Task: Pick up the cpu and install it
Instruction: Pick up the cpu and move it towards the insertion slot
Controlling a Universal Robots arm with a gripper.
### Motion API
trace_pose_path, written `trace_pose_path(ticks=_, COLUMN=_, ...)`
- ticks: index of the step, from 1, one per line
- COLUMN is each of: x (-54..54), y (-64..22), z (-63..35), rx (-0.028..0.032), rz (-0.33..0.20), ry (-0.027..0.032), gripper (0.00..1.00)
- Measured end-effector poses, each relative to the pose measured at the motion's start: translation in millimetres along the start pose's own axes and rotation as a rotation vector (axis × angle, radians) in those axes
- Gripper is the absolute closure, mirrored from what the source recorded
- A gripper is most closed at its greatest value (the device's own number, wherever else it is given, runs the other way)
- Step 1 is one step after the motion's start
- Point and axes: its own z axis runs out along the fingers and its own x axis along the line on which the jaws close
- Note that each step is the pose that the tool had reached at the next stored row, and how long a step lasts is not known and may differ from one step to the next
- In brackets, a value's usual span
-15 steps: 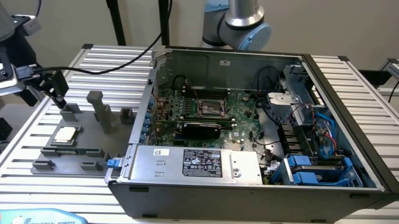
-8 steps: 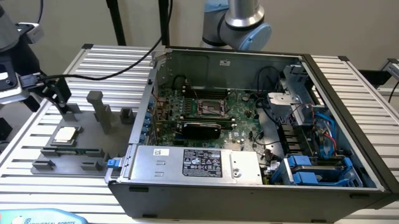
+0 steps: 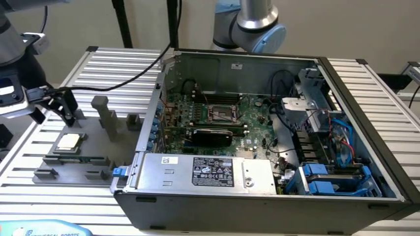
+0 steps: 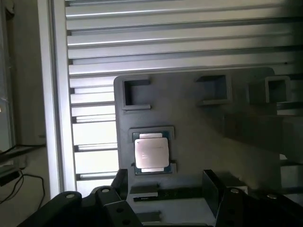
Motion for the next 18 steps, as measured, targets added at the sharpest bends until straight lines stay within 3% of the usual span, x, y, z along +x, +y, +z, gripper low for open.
trace_pose_path(ticks=18, x=0.0, y=-2.3, z=32.7, rx=0.0, rz=0.0, ry=0.0, gripper=0.27)
